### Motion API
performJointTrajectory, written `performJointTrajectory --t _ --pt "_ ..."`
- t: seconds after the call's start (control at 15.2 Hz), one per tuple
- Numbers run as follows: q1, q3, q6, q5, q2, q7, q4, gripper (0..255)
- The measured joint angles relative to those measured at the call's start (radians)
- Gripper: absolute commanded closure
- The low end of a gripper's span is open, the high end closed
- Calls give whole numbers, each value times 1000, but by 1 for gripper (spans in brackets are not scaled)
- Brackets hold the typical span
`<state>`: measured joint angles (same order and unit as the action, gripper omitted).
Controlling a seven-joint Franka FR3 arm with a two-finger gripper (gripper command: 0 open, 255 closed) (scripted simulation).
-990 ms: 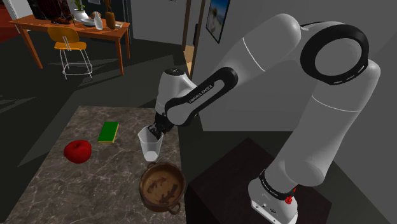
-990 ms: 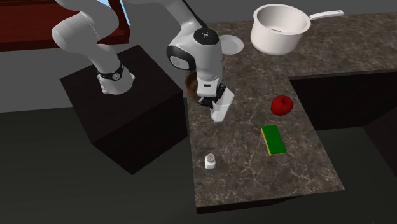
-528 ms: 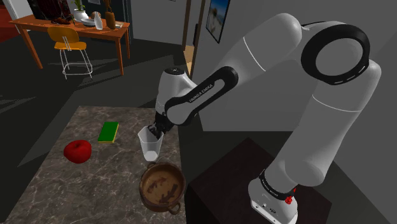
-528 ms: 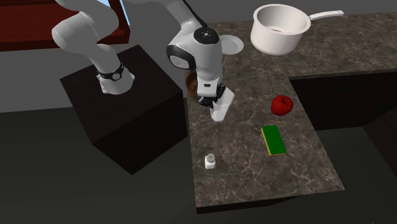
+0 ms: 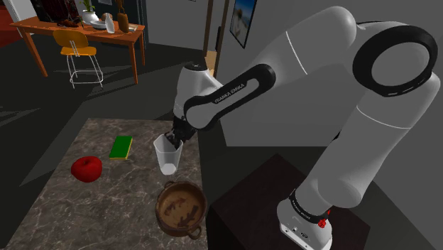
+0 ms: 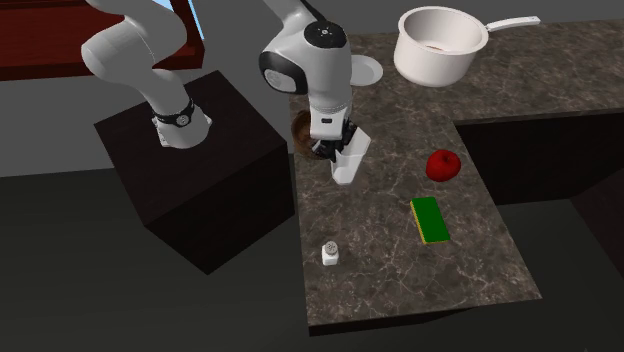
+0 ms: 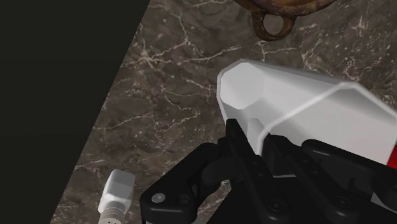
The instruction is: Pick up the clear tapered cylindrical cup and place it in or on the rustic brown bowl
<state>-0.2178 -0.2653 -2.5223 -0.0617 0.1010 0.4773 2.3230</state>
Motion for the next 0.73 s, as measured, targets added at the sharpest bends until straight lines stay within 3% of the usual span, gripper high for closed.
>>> performJointTrajectory --t 0.73 --pt "5 -2 150 -29 -103 -14 -49 255"
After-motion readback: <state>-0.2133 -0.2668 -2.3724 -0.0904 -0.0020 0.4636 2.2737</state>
